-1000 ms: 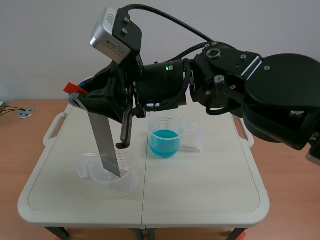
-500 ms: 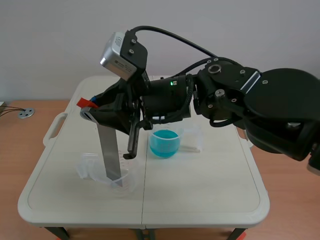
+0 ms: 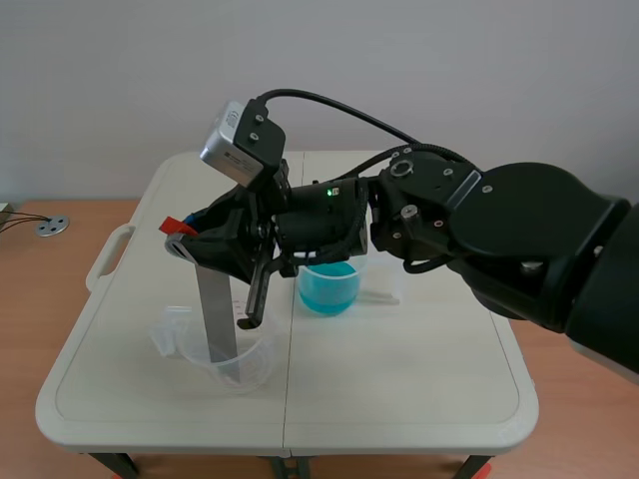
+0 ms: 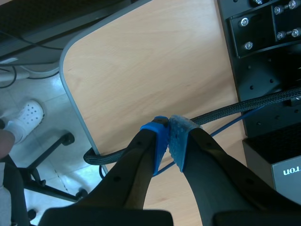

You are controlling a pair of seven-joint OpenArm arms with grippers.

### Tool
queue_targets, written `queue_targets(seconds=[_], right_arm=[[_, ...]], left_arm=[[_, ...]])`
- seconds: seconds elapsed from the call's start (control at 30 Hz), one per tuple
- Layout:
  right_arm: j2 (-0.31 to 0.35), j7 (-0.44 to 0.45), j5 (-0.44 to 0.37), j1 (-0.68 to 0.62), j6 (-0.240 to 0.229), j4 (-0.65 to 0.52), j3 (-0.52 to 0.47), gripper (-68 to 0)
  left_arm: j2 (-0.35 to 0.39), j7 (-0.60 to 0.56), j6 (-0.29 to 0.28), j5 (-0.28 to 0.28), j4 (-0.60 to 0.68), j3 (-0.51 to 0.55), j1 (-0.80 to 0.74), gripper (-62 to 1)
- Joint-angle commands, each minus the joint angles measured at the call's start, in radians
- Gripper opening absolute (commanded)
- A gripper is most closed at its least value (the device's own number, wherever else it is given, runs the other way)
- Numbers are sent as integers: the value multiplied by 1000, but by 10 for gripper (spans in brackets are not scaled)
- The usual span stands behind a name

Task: Hold the metal plate by the orange handle, dip it into the blue solution, take it out and point at it, then put the plate back in the beaker on the left.
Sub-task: 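Put the plate into the left beaker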

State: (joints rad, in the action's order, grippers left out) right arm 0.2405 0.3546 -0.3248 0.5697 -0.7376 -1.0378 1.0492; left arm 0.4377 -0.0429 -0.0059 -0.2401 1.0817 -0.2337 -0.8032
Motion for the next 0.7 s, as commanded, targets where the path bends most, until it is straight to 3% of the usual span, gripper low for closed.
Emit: queue_targets(seconds=[0.0, 0.67], right_arm=[[-10, 14, -11, 23, -8, -8, -5, -662], [-17, 18, 17, 20, -8, 27, -5, -662]], left_arm=[[1, -10, -8, -3, 10, -2, -8, -577], [0, -10, -8, -3, 10, -2, -8, -577]])
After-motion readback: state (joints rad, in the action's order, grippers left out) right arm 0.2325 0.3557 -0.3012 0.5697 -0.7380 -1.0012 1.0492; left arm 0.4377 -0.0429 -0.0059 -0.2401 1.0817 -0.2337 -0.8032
